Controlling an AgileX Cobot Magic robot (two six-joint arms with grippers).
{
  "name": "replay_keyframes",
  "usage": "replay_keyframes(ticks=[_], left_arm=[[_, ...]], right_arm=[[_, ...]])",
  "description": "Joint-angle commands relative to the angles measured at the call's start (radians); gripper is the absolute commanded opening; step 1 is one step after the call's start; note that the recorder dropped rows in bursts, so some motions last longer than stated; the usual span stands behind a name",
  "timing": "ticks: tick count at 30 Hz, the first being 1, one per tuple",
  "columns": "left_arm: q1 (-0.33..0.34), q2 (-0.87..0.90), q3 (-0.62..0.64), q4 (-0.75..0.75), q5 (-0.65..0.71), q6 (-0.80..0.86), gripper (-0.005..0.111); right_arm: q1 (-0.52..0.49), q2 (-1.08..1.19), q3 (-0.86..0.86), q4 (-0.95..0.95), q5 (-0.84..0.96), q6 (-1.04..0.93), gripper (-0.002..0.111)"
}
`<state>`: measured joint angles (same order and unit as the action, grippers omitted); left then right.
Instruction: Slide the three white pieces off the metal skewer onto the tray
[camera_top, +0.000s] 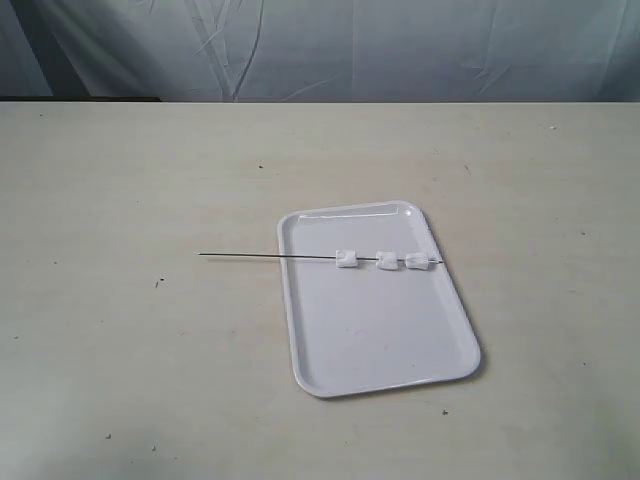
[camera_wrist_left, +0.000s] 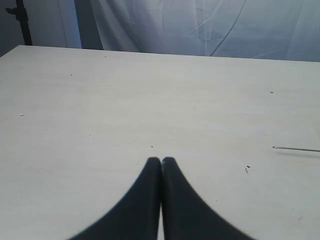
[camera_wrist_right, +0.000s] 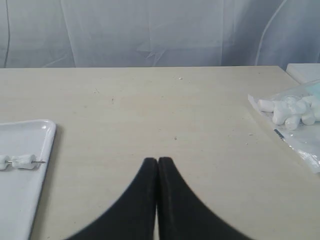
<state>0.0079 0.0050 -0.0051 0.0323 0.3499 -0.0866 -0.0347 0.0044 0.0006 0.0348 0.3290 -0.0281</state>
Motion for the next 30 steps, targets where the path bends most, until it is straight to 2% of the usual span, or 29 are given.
replay_keyframes(ticks=[1, 4, 7, 9, 11, 15, 20, 25, 30], left_arm=[[0.000, -0.005, 0.005, 0.003, -0.013, 0.000, 0.000], [0.000, -0.005, 0.005, 0.003, -0.013, 0.000, 0.000], [0.000, -0.005, 0.005, 0.093, -0.060, 0.002, 0.000], [0.000, -0.005, 0.005, 0.081, -0.197, 0.000, 0.000], [0.000, -0.005, 0.005, 0.055, -0.389, 0.000, 0.000], [0.000, -0.005, 0.005, 0.051, -0.540, -0.005, 0.000], [0.000, -0.005, 0.005, 0.046, -0.489, -0.116, 0.000], [0.000, -0.005, 0.005, -0.006, -0.350, -0.121, 0.000], [0.000, 0.097, 0.005, -0.008, -0.350, -0.121, 0.000]], right_arm=[[-0.004, -0.004, -0.001, -0.004, -0.010, 0.002, -0.001], [-0.004, -0.004, -0.001, 0.001, -0.008, 0.002, -0.001], [-0.004, -0.004, -0.001, 0.001, -0.008, 0.002, -0.001], [-0.004, -0.004, -0.001, 0.001, -0.008, 0.002, -0.001], [-0.004, -0.004, -0.001, -0.010, -0.008, 0.002, -0.001], [-0.004, -0.004, -0.001, -0.027, -0.008, 0.002, -0.001], [-0.004, -0.004, -0.001, -0.023, -0.014, 0.002, -0.001], [-0.004, -0.004, -0.001, -0.101, -0.037, -0.017, -0.001], [-0.004, -0.004, -0.001, -0.101, -0.038, -0.017, -0.001]])
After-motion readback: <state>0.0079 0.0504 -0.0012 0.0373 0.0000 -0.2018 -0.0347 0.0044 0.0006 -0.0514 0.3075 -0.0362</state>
